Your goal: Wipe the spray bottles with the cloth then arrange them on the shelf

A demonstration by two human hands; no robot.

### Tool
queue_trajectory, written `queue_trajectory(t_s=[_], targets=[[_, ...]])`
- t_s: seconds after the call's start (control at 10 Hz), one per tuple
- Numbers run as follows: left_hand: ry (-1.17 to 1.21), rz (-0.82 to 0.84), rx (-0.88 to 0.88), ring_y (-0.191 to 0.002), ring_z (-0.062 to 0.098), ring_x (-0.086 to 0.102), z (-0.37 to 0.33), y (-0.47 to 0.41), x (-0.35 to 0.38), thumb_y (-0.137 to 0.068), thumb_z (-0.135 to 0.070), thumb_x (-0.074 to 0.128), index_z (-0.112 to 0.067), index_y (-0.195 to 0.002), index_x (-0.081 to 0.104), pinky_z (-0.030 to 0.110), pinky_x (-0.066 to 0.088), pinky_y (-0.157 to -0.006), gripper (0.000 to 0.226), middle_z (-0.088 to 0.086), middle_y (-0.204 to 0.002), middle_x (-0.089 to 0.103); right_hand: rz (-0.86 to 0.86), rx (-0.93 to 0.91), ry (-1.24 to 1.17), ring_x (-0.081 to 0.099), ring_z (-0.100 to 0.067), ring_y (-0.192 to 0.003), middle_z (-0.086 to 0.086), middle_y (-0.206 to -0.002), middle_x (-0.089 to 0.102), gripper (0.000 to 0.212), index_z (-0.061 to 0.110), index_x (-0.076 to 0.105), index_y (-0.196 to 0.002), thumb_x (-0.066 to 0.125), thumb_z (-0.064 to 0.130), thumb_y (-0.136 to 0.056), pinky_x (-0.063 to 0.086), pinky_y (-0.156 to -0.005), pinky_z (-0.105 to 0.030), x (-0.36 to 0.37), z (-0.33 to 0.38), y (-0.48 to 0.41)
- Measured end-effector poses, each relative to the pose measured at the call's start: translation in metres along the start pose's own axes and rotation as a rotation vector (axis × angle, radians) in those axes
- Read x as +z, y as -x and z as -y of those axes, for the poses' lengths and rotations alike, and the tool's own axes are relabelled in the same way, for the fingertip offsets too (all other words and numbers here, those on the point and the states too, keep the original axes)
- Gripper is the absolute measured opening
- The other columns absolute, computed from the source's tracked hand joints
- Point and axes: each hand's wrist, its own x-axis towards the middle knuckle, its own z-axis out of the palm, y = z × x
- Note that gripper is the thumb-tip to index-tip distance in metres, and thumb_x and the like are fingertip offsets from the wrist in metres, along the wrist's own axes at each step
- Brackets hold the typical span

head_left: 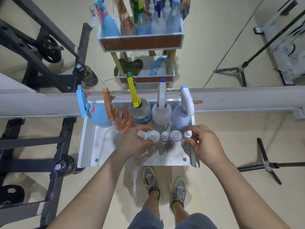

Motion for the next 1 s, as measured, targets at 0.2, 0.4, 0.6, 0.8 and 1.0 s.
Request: queue_trajectory(t_s=[0.2, 0.4, 0.6, 0.8, 1.0], targets=[[0.033, 0.003, -0.022, -0.096, 0.008, 0.066, -0.002, 0.001, 0.002, -0.065, -0.015, 0.086, -0.031, -0.1, 0.072, 0.017, 0.049, -0.081, 0.041, -0.01, -0.102, 0.072, -0.003, -0.014, 0.053, 0.062, -0.028, -0.087, -0.006, -0.098, 0.063, 0.029, 0.02, 0.072, -0.11, 0.072, 0.008, -0.084, 0.05, -0.075, -0.036, -0.002, 0.002, 0.0], [0.031, -0.019, -0.009, -0.097, 0.012, 0.067, -0.002, 0.002, 0.007, -0.068, -0.006, 0.085, -0.036, -0.095, 0.07, 0.028, 0.053, -0.088, 0.043, -0.008, -0.102, 0.072, -0.012, -0.015, 0.156, 0.061, -0.032, -0.084, -0.008, -0.09, 0.063, 0.024, 0.019, 0.071, -0.104, 0.072, 0.008, -0.083, 0.041, -0.066, -0.03, -0.005, 0.002, -0.001], [0.019, -0.017, -0.008, -0.096, 0.009, 0.066, -0.002, 0.002, 0.01, -0.07, -0.005, 0.083, -0.033, -0.099, 0.07, 0.016, 0.049, -0.082, 0.042, -0.008, -0.103, 0.071, 0.065, 0.032, 0.191, 0.059, -0.029, -0.093, -0.004, -0.095, 0.058, 0.026, 0.023, 0.067, -0.112, 0.069, 0.017, -0.086, 0.044, -0.07, -0.032, -0.01, 0.001, -0.003], [-0.008, -0.036, -0.007, -0.097, 0.006, 0.065, -0.001, 0.003, 0.011, -0.071, -0.009, 0.083, -0.031, -0.102, 0.071, 0.013, 0.047, -0.08, 0.041, -0.01, -0.104, 0.071, 0.115, 0.025, 0.121, 0.047, -0.023, -0.115, 0.001, -0.119, 0.056, 0.05, 0.025, 0.062, -0.13, 0.077, 0.026, -0.082, 0.038, -0.089, -0.025, -0.013, 0.007, -0.002], [0.042, -0.068, -0.035, -0.105, 0.004, 0.057, -0.006, 0.014, 0.007, -0.069, -0.007, 0.084, -0.03, -0.127, 0.061, 0.019, 0.048, -0.085, 0.066, -0.012, -0.12, 0.06, 0.113, 0.012, 0.073, 0.049, -0.026, -0.117, -0.003, -0.123, 0.057, 0.058, 0.022, 0.058, -0.135, 0.079, 0.028, -0.081, 0.038, -0.095, -0.028, -0.019, 0.013, -0.007]])
